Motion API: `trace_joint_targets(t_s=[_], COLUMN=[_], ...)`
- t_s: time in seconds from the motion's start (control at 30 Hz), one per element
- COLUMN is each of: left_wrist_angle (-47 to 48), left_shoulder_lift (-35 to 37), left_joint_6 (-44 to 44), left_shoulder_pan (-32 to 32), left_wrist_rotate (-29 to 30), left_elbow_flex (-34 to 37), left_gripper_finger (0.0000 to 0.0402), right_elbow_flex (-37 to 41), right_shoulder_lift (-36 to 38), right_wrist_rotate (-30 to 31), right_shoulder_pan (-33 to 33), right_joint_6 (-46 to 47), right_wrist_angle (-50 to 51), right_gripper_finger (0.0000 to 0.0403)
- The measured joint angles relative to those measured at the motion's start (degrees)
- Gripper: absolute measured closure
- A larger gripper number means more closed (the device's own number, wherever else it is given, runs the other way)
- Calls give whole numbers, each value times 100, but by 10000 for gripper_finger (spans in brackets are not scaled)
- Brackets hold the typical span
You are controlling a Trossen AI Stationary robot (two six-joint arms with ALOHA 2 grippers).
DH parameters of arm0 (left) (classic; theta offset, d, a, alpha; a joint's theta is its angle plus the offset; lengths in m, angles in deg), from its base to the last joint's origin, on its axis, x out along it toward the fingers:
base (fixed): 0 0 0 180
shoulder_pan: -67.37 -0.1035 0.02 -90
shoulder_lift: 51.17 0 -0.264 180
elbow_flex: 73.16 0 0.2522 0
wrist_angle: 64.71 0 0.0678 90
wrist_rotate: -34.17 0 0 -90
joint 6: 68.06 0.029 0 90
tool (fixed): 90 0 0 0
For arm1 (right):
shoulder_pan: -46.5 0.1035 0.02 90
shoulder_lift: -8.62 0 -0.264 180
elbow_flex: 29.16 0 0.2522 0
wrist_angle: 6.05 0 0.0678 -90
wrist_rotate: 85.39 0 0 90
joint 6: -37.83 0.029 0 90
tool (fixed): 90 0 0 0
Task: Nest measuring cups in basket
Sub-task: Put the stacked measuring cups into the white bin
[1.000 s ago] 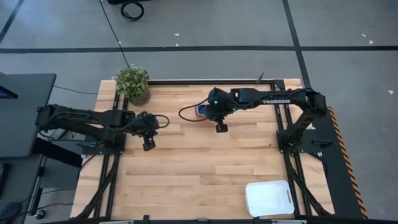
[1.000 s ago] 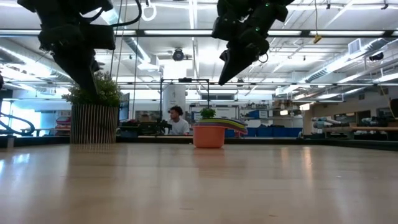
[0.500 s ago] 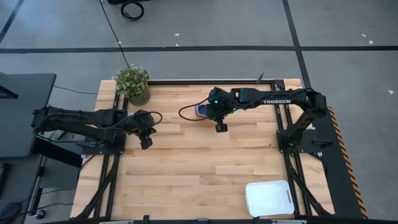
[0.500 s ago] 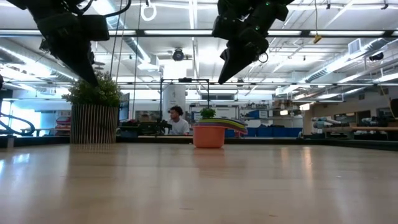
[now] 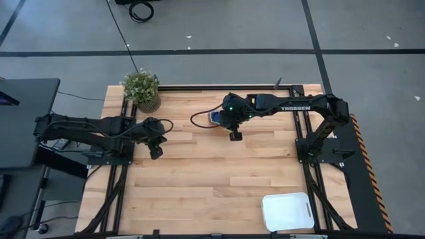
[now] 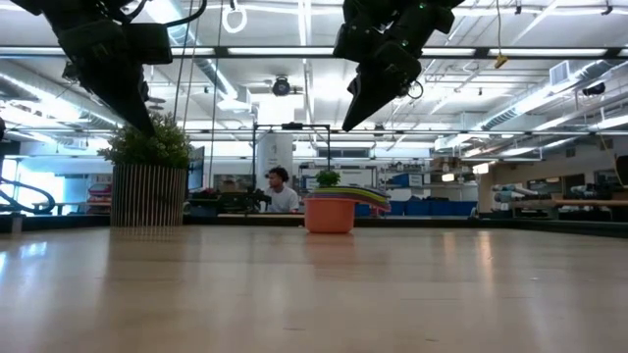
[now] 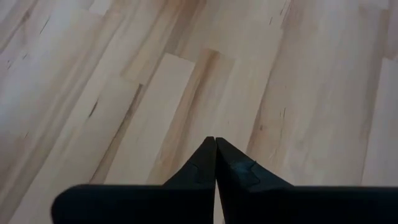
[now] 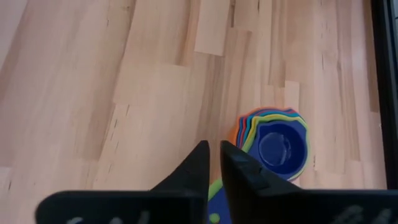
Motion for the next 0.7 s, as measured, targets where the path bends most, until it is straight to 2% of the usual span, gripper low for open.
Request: trace_joint_targets(t_s=[0.4,0.7], left_wrist_angle=[-4,-20], left_shoulder_lift=[0,-2], left_joint_6=[3,6], left_shoulder_pan=[0,1], left_wrist_rotate=[0,0], left_elbow_flex=[0,0], left_gripper_finger=[388,388], right_elbow_flex=[0,45], right_shoulder_lift=[0,-171], right_wrist_rotate=[-2,27], right_shoulder_pan=[0,-93], right_joint_6=[125,203], right_wrist_angle=[-2,-284], right_gripper_finger=[271,241])
